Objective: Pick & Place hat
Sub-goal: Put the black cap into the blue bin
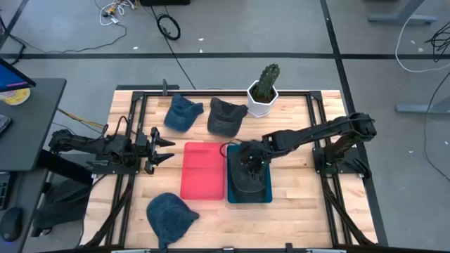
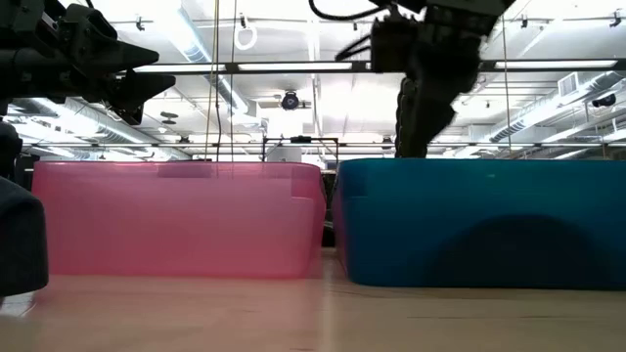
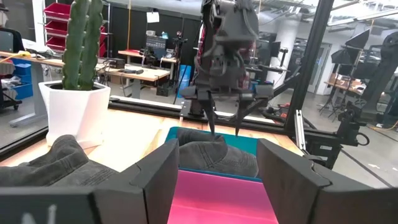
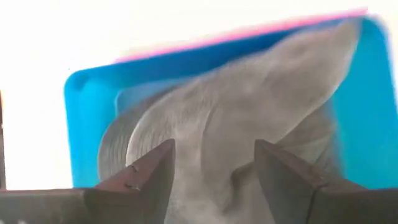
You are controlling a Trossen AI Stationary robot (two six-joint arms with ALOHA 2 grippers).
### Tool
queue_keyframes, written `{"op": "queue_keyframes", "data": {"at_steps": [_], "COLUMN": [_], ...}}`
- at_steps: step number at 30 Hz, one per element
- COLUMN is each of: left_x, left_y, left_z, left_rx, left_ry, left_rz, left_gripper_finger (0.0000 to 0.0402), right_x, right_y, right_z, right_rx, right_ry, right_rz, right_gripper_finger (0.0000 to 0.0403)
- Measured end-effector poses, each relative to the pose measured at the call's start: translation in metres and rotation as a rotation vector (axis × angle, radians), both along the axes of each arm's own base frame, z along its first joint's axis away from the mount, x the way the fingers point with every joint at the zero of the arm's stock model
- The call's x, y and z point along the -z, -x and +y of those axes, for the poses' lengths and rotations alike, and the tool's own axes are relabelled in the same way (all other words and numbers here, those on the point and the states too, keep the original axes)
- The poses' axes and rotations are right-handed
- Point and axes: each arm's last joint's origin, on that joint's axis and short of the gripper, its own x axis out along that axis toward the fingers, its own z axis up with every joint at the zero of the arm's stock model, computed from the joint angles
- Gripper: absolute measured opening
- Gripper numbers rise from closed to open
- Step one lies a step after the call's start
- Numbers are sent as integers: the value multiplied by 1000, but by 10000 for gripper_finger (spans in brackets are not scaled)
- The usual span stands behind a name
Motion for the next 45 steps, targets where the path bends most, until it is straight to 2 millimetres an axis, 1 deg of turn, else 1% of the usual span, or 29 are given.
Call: {"op": "queue_keyframes", "data": {"at_steps": [4, 8, 14, 20, 22, 24, 28, 32, 35, 38, 43, 45], "left_x": [0, 0, 0, 0, 0, 0, 0, 0, 0, 0, 0, 0], "left_y": [0, 0, 0, 0, 0, 0, 0, 0, 0, 0, 0, 0], "left_z": [0, 0, 0, 0, 0, 0, 0, 0, 0, 0, 0, 0], "left_rx": [0, 0, 0, 0, 0, 0, 1, 0, 0, 0, 0, 0], "left_ry": [0, 0, 0, 0, 0, 0, 0, 0, 0, 0, 0, 0], "left_rz": [0, 0, 0, 0, 0, 0, 1, 1, 1, 0, 1, 0], "left_gripper_finger": [220, 220, 220, 220, 220, 220, 220, 220, 220, 220, 220, 220], "right_x": [-15, -30, -44, -46, -43, -40, -20, -12, 3, 13, 33, 38], "right_y": [-8, -15, -22, -24, -23, -27, -36, -47, -50, -53, -56, -59], "right_z": [-10, -31, -76, -120, -135, -149, -171, -184, -194, -201, -207, -208], "right_rx": [-1, 27, 91, 139, 162, 181, 183, 186, 195, 210, 214, 211], "right_ry": [98, 141, 182, 239, 242, 226, 233, 238, 239, 240, 223, 219], "right_rz": [-75, -131, -228, -300, -298, -313, -258, -271, -239, -224, -175, -189], "right_gripper_finger": [220, 210, 200, 200, 200, 200, 199, 199, 199, 199, 199, 199]}}
